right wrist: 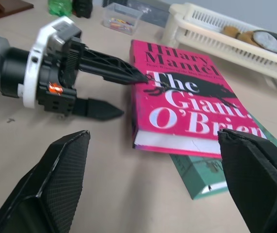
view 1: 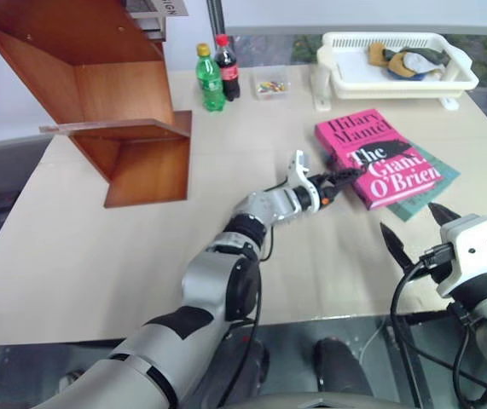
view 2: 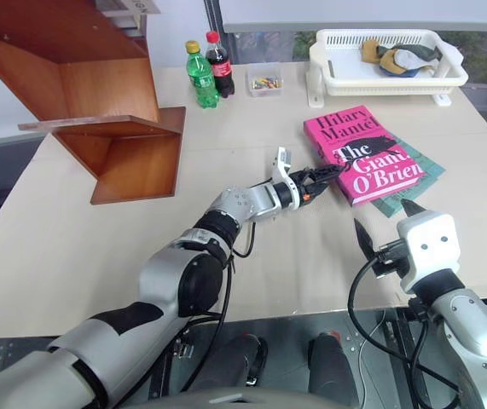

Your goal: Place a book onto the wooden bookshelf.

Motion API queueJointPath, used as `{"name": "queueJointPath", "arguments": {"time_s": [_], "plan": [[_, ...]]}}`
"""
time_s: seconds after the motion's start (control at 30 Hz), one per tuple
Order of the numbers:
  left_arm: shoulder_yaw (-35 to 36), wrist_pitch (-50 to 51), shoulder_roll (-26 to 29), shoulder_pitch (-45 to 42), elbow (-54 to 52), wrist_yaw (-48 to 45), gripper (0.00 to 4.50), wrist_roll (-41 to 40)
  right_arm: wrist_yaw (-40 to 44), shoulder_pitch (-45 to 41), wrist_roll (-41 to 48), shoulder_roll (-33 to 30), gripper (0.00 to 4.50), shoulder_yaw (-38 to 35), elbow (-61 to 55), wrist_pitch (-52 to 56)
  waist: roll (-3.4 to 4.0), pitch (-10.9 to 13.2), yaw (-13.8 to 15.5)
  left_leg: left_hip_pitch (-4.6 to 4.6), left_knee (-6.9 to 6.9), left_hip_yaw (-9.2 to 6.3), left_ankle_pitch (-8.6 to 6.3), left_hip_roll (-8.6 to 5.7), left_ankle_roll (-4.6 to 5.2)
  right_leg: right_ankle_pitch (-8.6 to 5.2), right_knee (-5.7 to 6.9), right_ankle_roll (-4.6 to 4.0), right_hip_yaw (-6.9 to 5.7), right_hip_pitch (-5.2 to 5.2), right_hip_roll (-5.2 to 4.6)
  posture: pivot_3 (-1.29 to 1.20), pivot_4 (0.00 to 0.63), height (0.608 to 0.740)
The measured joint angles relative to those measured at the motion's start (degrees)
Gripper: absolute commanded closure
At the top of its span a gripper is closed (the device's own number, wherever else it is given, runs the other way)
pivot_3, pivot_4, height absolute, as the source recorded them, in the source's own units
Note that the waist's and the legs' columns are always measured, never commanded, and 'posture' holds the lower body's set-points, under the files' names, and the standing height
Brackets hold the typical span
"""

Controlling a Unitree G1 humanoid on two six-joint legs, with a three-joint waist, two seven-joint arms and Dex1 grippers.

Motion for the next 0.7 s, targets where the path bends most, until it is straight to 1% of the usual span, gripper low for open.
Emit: {"name": "queueJointPath", "arguments": {"time_s": [0.07,0.27,0.33,0.4,0.47,0.53,0.57,0.6,0.7], "plan": [[0.34,-0.44,-0.04,-0.16,0.55,-0.48,2.48,0.41,0.02,0.08,-0.11,0.11,0.09,-0.02,0.0,-0.01,0.0,0.0,0.0,0.01,0.01,0.01,0.0,0.0,0.0,0.0,0.03,0.0,0.01,0.0,0.0,0.0,0.15,0.74],[0.39,-1.3,-0.09,-0.77,1.27,-1.14,2.48,1.77,0.07,0.24,-1.0,0.29,0.09,-0.22,0.55,0.4,0.0,0.0,0.02,0.01,0.06,0.01,0.0,-0.01,0.0,0.0,0.09,0.0,0.01,0.0,0.0,0.0,0.15,0.74],[0.4,-0.96,-0.08,-0.89,1.22,-1.83,2.48,2.17,-0.62,0.19,-2.55,-0.04,0.09,-0.17,2.69,1.71,0.0,0.0,0.0,0.01,0.07,0.02,0.0,-0.02,0.0,0.0,0.1,0.0,0.01,0.01,0.0,0.0,0.15,0.74],[0.2,0.71,0.02,-0.82,0.62,-2.7,2.48,2.65,-2.25,-0.78,-3.91,0.99,0.09,-0.11,6.23,3.6,0.0,0.0,-0.03,0.02,0.07,0.02,0.0,-0.02,0.0,0.0,0.15,0.0,0.02,-0.01,0.0,0.0,0.15,0.74],[-0.56,2.92,0.13,-0.49,-1.55,-3.69,2.54,2.88,-4.05,-3.11,-4.85,2.87,0.62,0.02,9.46,4.94,0.0,0.0,-0.17,0.0,0.07,0.07,0.0,-0.02,0.0,0.0,0.27,0.0,0.11,-0.1,0.0,0.0,0.15,0.74],[-1.99,5.91,0.89,1.36,-7.21,-5.3,2.54,3.17,-5.72,-5.97,-5.48,4.56,1.38,0.08,12.25,5.59,0.06,-0.03,-0.38,0.03,0.05,0.17,0.0,0.0,0.0,-0.01,0.37,-0.01,0.23,-0.14,0.01,0.0,0.15,0.74],[-3.32,8.54,1.74,4.19,-12.99,-5.99,2.54,3.33,-6.28,-7.62,-5.58,5.49,1.87,0.06,13.78,5.87,0.08,-0.04,-0.69,0.06,0.02,0.18,0.0,0.04,-0.01,-0.01,0.36,-0.01,0.26,-0.15,0.04,0.0,0.15,0.74],[-3.63,9.76,2.19,5.69,-15.4,-6.3,2.54,3.33,-6.67,-8.24,-5.61,6.04,2.31,-0.03,14.34,6.02,0.08,-0.04,-0.87,0.06,0.02,0.17,0.0,0.06,-0.01,-0.01,0.39,-0.01,0.26,-0.16,0.05,0.0,0.15,0.74],[-8.08,15.89,7.16,15.59,-31.34,-7.49,2.54,3.72,-7.2,-11.15,-5.78,6.91,3.75,-0.43,18.57,6.19,0.09,-0.04,-1.82,0.03,0.0,0.34,0.01,0.08,-0.01,0.0,0.5,-0.02,0.46,-0.31,0.06,0.0,0.15,0.74]]}}
